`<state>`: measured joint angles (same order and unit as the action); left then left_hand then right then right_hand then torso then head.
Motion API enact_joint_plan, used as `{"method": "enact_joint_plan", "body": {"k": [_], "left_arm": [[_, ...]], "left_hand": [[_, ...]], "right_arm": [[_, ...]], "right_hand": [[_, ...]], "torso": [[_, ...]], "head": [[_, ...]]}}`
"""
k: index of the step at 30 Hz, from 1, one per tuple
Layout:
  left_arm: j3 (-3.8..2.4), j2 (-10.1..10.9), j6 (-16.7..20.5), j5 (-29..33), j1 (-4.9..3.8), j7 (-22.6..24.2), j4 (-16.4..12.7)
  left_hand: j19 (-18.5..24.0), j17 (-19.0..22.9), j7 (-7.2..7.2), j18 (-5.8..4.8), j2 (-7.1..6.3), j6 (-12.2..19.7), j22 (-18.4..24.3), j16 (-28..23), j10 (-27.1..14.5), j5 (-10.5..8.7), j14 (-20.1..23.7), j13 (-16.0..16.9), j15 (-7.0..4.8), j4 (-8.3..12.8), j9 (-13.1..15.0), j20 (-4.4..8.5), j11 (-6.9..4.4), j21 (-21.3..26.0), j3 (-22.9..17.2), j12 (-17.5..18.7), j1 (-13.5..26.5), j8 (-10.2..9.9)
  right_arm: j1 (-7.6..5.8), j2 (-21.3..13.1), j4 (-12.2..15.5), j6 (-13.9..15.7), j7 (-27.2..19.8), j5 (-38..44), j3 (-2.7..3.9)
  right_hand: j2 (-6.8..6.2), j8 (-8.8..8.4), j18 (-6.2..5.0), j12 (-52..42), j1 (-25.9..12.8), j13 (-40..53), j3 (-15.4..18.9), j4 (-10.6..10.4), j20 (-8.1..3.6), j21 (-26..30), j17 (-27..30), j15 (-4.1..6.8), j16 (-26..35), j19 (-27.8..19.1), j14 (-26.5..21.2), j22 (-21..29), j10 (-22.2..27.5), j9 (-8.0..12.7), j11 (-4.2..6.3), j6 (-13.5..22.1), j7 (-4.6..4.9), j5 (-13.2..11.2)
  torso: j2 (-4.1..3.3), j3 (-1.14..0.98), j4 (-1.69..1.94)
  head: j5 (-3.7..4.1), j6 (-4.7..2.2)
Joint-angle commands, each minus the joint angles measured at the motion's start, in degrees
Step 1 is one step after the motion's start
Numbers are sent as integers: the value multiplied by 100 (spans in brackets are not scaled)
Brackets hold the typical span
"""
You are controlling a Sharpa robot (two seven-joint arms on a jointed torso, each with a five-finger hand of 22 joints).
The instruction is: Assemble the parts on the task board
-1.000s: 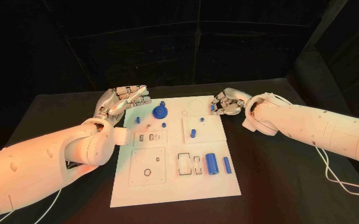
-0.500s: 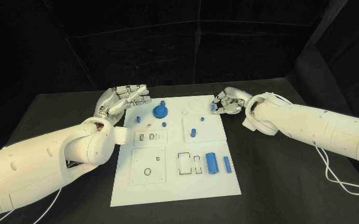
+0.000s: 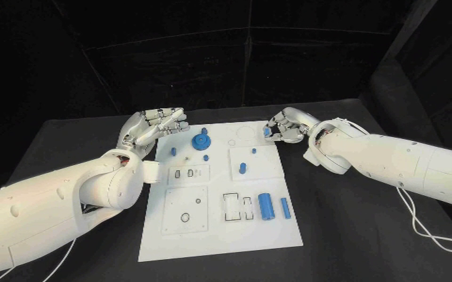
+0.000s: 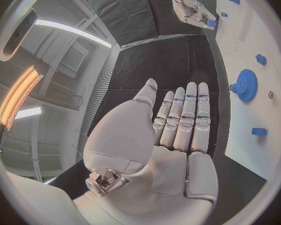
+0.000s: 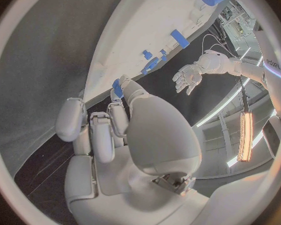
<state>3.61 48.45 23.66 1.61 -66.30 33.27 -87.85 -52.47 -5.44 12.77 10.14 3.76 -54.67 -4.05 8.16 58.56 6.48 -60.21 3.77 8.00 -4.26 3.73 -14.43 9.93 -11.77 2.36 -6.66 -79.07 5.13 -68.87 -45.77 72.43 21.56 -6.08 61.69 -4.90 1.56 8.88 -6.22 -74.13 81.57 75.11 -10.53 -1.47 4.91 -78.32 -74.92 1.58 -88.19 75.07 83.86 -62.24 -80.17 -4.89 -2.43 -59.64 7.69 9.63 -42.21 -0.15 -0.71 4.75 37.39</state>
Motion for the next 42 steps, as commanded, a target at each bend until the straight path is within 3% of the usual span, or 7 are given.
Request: {"method": "enact_joint_plan", "body": {"k": [1,10,13,18,26,33,42], "left_arm": [[-5,19,-49,-11,-9,23,-34],[-5,60,-67,-12,-12,0,-65],[-5,64,-80,-13,-13,-14,-54],[-5,77,-91,-21,-17,-36,-61],[-5,91,24,-107,-29,-104,-57],[-5,111,42,-116,-41,-111,-78],[-6,113,27,-118,-54,-101,-100]], "left_hand": [[-9,6,28,32,18,-18,8,-38,0,24,0,-8,15,26,-6,-5,30,23,24,19,49,-33],[-10,7,28,32,19,-19,8,-40,0,24,-1,-8,16,29,-5,-6,31,26,24,22,48,-36],[-11,6,26,33,19,-24,8,-40,4,24,-4,-7,15,34,-4,-6,30,27,23,23,42,-36],[-15,4,20,35,28,-57,7,-35,38,25,-22,-2,9,42,1,-5,21,33,21,16,37,-31],[-29,0,9,39,33,-108,5,-30,95,23,-50,3,0,42,5,0,7,37,29,8,48,-23],[-31,0,7,39,34,-112,4,-30,100,23,-52,3,-1,42,5,1,6,38,29,7,50,-23],[-33,-1,6,39,36,-117,4,-30,106,23,-55,3,-3,41,5,1,5,38,30,8,52,-23]], "right_arm": [[-23,-46,211,365,196,-25,7],[-113,40,993,417,913,482,10],[-133,199,1169,366,1116,781,11],[-145,523,1259,260,1389,1165,11],[-137,1192,1131,23,1793,1613,0],[-81,1484,1089,-178,2121,1838,-30],[-19,1711,1020,-306,2310,1995,-154]], "right_hand": [[80,47,88,-13,10,7,-54,-6,-47,-37,-1064,46,-18,-5,519,-6,-100,-50,71,-240,-123,41],[106,34,92,16,-2,-14,-98,4,-62,-42,-1085,58,-25,4,523,-21,-88,-46,79,-248,-128,102],[109,31,92,20,-5,-17,-105,5,-64,-42,-1086,59,-25,4,523,-20,-86,-45,80,-248,-129,112],[108,31,91,22,-7,-18,-105,5,-64,-41,-1092,59,-27,2,524,-17,-85,-45,80,-250,-129,114],[99,26,91,67,-30,-57,-108,1,-68,-38,-1069,61,-19,-1,519,-12,-59,-44,79,-251,-128,114],[102,20,90,54,-39,-43,-114,-2,-69,-34,-1056,61,-14,-5,516,-5,-66,-42,79,-247,-126,114],[92,7,90,59,-61,-44,-119,-4,-71,-32,-1070,61,-18,-6,519,-2,-63,-38,77,-236,-122,123]], "torso": [[16,20,8],[90,74,31],[126,98,41],[155,119,63],[197,151,111],[197,146,103],[192,138,101]], "head": [[-11,-9],[-93,32],[-144,84],[-273,149],[-470,257],[-574,305],[-642,345]]}}
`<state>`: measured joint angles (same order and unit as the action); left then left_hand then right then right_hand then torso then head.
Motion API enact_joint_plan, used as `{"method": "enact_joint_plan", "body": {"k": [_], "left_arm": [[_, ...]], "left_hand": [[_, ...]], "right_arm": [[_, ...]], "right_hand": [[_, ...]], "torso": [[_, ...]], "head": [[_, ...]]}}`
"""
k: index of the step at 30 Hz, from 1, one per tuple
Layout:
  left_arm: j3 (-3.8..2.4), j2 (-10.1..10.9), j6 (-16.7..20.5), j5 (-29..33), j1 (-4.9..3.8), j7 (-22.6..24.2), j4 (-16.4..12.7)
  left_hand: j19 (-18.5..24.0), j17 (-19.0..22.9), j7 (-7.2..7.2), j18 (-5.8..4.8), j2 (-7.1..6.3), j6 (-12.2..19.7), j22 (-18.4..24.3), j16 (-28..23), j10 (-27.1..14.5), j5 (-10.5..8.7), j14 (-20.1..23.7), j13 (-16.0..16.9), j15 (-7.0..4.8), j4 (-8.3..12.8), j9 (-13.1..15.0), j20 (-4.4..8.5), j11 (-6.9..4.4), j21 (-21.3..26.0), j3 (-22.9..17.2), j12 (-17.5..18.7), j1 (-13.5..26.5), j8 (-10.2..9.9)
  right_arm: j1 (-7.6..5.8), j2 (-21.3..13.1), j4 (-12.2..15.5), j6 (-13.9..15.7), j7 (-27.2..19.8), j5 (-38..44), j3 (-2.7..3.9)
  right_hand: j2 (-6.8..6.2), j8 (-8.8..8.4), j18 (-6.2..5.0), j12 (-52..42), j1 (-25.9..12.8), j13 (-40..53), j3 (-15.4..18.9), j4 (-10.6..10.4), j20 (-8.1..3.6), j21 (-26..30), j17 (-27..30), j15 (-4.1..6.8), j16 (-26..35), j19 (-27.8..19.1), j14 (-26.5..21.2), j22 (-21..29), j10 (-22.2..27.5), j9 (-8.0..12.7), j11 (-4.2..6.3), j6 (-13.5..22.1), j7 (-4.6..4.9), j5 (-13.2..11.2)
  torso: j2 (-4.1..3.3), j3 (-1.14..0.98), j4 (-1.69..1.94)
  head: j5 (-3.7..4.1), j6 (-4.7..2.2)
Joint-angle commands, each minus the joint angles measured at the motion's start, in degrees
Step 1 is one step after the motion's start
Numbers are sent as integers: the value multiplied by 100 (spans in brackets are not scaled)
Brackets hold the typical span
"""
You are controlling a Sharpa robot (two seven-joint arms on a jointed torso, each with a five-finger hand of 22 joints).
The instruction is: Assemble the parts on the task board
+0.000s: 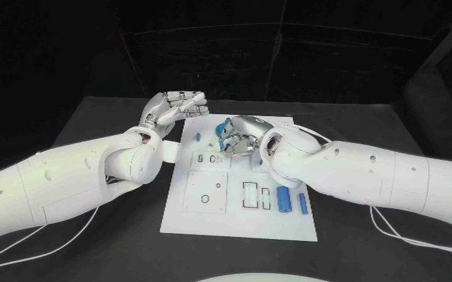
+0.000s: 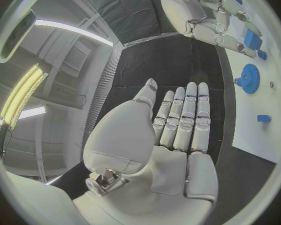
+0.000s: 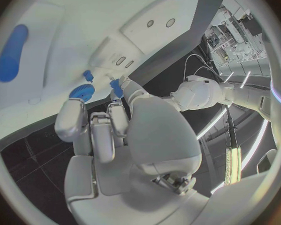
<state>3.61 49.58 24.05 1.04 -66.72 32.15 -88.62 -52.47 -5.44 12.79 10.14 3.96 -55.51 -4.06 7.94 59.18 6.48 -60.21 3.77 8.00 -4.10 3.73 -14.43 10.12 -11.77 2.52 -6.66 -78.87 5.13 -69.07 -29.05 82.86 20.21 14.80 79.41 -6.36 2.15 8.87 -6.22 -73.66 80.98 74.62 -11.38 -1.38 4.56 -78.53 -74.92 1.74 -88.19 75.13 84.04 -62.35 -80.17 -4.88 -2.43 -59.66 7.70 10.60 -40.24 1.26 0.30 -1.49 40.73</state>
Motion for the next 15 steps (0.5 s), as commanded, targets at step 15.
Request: {"method": "enact_joint_plan", "body": {"k": [15], "left_arm": [[-6,4,-29,-61,-23,15,-48]], "left_hand": [[-34,-1,4,40,16,-33,4,-8,45,23,-56,3,-3,25,4,2,-14,38,14,8,31,-24]], "right_arm": [[107,223,-144,-29,241,370,-157]], "right_hand": [[7,-8,90,14,-39,8,-36,-15,-36,-7,-1082,42,-23,-14,503,13,-61,-34,72,-224,-118,24]], "torso": [[-6,-15,-2]], "head": [[-99,67]]}}
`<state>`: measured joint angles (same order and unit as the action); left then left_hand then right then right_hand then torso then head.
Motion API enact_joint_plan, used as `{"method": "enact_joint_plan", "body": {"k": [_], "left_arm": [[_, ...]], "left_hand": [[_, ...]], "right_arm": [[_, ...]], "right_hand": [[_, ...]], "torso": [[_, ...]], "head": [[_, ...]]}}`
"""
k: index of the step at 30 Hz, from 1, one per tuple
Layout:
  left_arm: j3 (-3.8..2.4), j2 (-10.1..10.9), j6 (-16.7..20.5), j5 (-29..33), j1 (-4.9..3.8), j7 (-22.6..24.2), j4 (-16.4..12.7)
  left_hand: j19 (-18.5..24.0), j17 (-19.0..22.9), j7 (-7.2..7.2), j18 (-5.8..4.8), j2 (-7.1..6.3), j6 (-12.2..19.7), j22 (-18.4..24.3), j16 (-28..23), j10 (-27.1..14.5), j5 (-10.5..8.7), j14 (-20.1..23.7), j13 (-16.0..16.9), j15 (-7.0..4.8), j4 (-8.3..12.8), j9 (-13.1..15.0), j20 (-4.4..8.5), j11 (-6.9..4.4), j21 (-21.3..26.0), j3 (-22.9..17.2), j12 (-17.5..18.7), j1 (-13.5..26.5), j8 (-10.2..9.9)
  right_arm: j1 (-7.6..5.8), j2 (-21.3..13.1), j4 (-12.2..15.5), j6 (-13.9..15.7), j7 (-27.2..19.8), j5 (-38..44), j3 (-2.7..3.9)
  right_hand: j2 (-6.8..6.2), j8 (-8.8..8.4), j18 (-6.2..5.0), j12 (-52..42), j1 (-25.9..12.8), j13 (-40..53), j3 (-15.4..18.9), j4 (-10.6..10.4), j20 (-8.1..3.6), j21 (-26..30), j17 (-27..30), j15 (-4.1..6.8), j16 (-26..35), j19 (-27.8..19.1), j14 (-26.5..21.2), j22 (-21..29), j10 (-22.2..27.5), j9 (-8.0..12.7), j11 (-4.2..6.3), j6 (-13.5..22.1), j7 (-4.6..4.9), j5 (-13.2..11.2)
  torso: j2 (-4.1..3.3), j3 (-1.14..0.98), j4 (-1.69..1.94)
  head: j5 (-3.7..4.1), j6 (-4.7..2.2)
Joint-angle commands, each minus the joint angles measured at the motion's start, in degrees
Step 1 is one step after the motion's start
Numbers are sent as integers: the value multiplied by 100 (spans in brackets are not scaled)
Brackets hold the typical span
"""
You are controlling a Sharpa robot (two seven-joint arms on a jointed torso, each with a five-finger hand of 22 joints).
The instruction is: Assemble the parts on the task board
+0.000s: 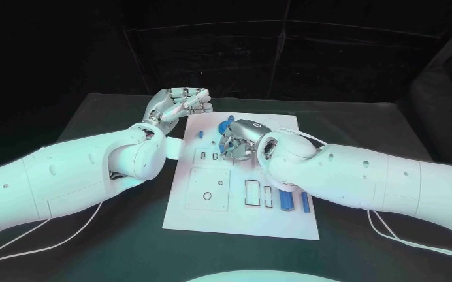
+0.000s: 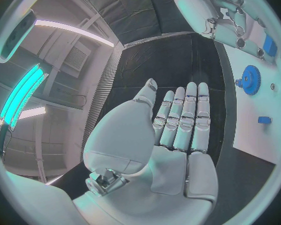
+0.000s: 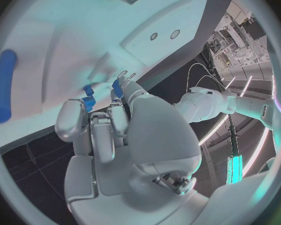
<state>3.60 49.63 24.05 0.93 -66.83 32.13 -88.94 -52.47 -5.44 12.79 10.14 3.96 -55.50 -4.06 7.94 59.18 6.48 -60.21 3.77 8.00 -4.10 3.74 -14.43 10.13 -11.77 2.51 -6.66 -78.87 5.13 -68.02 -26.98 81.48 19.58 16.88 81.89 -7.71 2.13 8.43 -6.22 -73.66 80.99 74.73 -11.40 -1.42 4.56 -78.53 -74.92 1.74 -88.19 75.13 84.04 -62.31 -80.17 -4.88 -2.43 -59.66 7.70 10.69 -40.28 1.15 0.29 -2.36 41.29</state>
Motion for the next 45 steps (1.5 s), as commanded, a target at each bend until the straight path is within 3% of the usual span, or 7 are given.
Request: {"method": "enact_joint_plan", "body": {"k": [1,8,22,31,45], "left_arm": [[-5,-2,-31,-49,-13,17,-15],[-5,-10,-41,-49,-14,14,-10],[-5,-18,-58,-49,-14,1,1],[-5,-18,-66,-49,-14,-7,5],[-5,-17,-73,-49,-14,-13,9]], "left_hand": [[-34,-1,4,40,16,-33,4,-8,45,23,-56,3,-3,25,4,2,-15,38,14,8,31,-24],[-39,-2,3,40,17,-35,3,-7,48,23,-61,3,-5,27,3,3,-16,38,14,11,31,-26],[-41,-2,3,40,17,-36,3,-7,49,23,-62,2,-5,28,2,3,-16,38,15,13,31,-28],[-41,-2,3,40,17,-36,3,-7,49,23,-62,2,-5,28,2,3,-16,38,15,13,31,-28],[-41,-2,3,40,17,-36,3,-7,49,23,-62,2,-5,28,2,3,-16,38,15,13,31,-28]], "right_arm": [[6,27,-13,33,30,125,-36],[51,76,-55,15,12,131,-76],[76,73,-108,-91,63,137,-85],[77,55,-102,-270,124,139,-85],[78,59,-67,-342,132,139,-85]], "right_hand": [[9,36,90,14,-39,-3,-33,-12,-37,-7,-1083,43,-23,-15,503,9,-61,-34,72,-225,-118,15],[-2,32,90,11,-58,1,-32,-15,-37,-7,-1086,42,-23,-14,504,8,-63,-33,71,-227,-117,6],[-42,8,90,31,-90,-12,-33,-8,-36,-4,-1101,39,-28,-14,507,10,-51,-24,67,-206,-110,-15],[-227,-199,90,212,-271,-156,6,-40,13,14,-1103,-30,-27,-26,507,34,71,56,-23,46,3,-203],[-325,-277,85,249,-329,-183,31,-47,49,30,-1099,-65,-24,-41,505,60,102,79,-61,123,44,-221]], "torso": [[-4,-6,-1],[-2,-7,-10],[-2,-7,-10],[0,-6,-9],[-1,-5,-9]], "head": [[-14,18],[-29,38],[-33,77],[-37,98],[-43,111]]}}
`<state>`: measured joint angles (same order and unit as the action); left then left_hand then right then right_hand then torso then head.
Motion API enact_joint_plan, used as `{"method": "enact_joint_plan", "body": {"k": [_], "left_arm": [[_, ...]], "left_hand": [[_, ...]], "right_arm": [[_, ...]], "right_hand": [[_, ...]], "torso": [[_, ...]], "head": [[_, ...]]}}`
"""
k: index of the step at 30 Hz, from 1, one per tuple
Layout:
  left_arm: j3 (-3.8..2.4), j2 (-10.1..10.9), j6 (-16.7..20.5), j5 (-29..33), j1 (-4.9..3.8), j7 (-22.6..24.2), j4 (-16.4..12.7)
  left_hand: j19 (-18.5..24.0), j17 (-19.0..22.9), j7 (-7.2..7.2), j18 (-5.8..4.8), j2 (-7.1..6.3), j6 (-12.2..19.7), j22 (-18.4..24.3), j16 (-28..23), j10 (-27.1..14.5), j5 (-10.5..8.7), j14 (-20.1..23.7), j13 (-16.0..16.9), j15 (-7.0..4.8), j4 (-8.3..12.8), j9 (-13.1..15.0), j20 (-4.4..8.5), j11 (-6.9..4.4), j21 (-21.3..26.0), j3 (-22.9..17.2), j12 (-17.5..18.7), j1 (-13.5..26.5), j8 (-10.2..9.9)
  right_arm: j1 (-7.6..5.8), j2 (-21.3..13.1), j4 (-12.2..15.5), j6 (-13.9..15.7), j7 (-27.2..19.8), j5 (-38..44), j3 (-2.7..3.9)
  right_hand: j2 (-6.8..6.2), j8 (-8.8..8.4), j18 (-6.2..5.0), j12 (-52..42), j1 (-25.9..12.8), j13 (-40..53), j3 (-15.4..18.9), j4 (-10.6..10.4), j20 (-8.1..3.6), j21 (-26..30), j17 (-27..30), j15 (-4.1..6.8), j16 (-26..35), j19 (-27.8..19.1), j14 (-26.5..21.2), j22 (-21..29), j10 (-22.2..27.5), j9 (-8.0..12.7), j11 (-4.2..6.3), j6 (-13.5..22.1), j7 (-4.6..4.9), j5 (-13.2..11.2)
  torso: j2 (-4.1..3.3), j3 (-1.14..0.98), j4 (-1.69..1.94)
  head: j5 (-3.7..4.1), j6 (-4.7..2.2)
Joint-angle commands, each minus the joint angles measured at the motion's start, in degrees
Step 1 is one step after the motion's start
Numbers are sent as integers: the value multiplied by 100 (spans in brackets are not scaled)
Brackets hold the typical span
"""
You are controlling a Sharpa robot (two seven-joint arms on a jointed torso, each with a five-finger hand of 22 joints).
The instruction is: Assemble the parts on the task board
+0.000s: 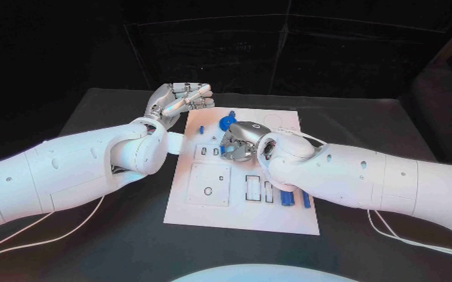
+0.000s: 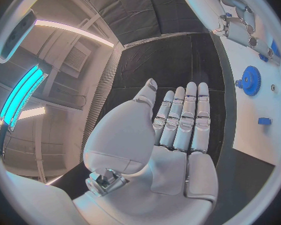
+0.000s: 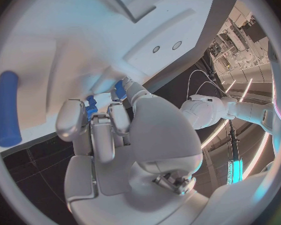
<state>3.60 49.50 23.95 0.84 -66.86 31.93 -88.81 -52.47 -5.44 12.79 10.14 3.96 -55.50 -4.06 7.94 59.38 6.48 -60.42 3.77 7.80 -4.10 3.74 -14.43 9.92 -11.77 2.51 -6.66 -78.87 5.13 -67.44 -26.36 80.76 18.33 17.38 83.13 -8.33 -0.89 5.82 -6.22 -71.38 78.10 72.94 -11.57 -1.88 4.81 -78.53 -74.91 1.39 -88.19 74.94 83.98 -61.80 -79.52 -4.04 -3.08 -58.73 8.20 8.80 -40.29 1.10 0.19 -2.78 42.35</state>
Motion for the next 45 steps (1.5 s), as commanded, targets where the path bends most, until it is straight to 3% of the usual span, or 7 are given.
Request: {"method": "enact_joint_plan", "body": {"k": [1,16,33,45], "left_arm": [[-5,-4,-63,-41,-11,6,-5],[-5,-6,-72,-41,-11,1,4],[-5,-7,-92,-41,-11,-18,9],[-5,-5,-104,-41,-10,-28,14]], "left_hand": [[-41,-1,3,41,17,-36,3,-8,29,23,-42,2,15,28,2,3,5,38,15,13,31,-28],[-41,-1,3,41,17,-36,3,-8,29,23,-42,2,15,28,2,3,5,38,15,13,31,-28],[-45,-1,7,39,14,-34,3,-12,27,23,-43,-1,15,33,-1,5,7,40,18,23,31,-38],[-46,0,7,39,16,-34,3,-13,27,23,-43,-2,15,32,-2,5,7,41,19,26,32,-40]], "right_arm": [[20,-2,7,-215,83,15,-23],[20,7,2,-159,113,21,-23],[20,18,5,1,174,40,-23],[21,-46,102,461,-48,112,-23]], "right_hand": [[-36,-24,85,19,-50,-2,53,-4,28,29,-1099,-34,-23,-20,511,6,36,-5,1,35,-3,-36],[-143,-153,81,112,-147,-81,125,-59,75,43,-1100,-78,-22,-29,510,23,99,15,-48,198,47,-241],[-209,-211,75,157,-235,-119,222,-136,105,60,-1086,-108,-14,-45,506,52,134,16,-80,354,78,-267],[-419,-220,62,320,-294,-263,563,-287,165,104,-1052,-174,4,-87,497,125,280,28,-158,793,161,-180]], "torso": [[0,1,2],[-1,-1,3],[-1,-1,2],[-2,-6,3]], "head": [[1,6],[10,14],[16,23],[12,32]]}}
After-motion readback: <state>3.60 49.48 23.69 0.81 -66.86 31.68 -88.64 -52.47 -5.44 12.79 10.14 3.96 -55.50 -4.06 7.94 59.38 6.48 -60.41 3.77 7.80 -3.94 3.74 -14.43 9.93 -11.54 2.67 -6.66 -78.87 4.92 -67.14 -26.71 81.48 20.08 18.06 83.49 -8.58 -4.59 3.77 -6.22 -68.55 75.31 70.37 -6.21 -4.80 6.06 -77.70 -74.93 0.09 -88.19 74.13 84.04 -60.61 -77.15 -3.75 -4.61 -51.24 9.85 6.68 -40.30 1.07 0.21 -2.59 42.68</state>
